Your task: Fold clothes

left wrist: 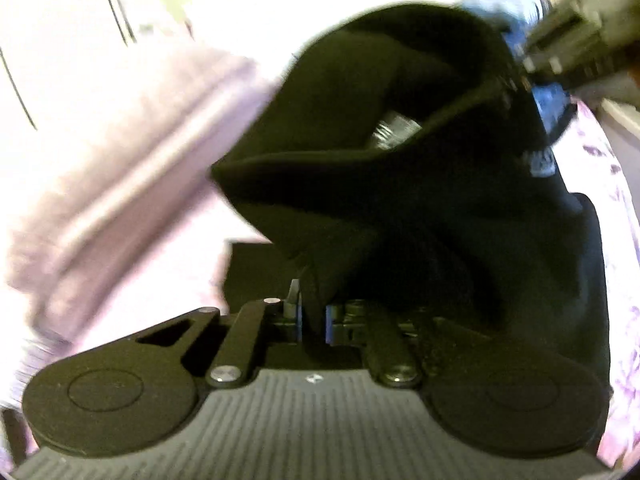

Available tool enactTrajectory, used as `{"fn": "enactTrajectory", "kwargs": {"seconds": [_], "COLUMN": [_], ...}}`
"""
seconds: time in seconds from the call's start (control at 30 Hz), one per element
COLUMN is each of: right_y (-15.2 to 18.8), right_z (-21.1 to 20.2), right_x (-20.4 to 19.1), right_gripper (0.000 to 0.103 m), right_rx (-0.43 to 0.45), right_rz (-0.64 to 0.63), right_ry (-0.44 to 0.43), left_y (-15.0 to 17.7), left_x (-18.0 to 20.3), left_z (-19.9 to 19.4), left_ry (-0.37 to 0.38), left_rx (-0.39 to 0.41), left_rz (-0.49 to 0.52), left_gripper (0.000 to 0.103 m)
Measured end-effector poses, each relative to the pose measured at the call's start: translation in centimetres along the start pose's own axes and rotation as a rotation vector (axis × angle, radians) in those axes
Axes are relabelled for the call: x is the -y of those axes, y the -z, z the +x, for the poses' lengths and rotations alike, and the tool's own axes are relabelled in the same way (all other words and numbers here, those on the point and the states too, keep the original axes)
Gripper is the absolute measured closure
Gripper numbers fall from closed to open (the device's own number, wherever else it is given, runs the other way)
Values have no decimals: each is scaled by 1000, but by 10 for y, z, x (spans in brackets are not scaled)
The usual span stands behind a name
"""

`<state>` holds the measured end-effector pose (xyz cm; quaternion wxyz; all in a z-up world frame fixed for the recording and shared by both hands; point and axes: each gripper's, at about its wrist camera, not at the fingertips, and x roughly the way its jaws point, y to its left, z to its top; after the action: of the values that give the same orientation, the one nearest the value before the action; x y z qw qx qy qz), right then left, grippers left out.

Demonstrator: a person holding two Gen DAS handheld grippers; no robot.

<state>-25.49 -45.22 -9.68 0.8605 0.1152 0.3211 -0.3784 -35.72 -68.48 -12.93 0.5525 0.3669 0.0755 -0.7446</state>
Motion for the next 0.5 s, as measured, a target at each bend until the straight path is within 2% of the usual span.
{"fn": "enactTrajectory", "kwargs": {"seconds": [0.13, 0.23, 0.4, 0.5], "right_y": [-25, -46, -57, -57], "right_z": [-46, -94, -206, -273], "right_x": [-55, -104, -177, -218], "right_gripper": [99, 99, 99, 100], "right_rx": [123, 243, 422, 505], "right_rz": [-61, -86, -123, -125], "right_ry": [-4, 12, 131, 194], "left_y": [-10, -10, -1, -2], "left_x": [-44, -60, -67, -69], "left_z": [-87, -167, -308, -387], "left_ry": [-114, -203, -319, -367], "left_rx": [106, 203, 371, 435], "left_rz": [54, 104, 178, 218], "left_gripper": [96, 95, 95, 95]}}
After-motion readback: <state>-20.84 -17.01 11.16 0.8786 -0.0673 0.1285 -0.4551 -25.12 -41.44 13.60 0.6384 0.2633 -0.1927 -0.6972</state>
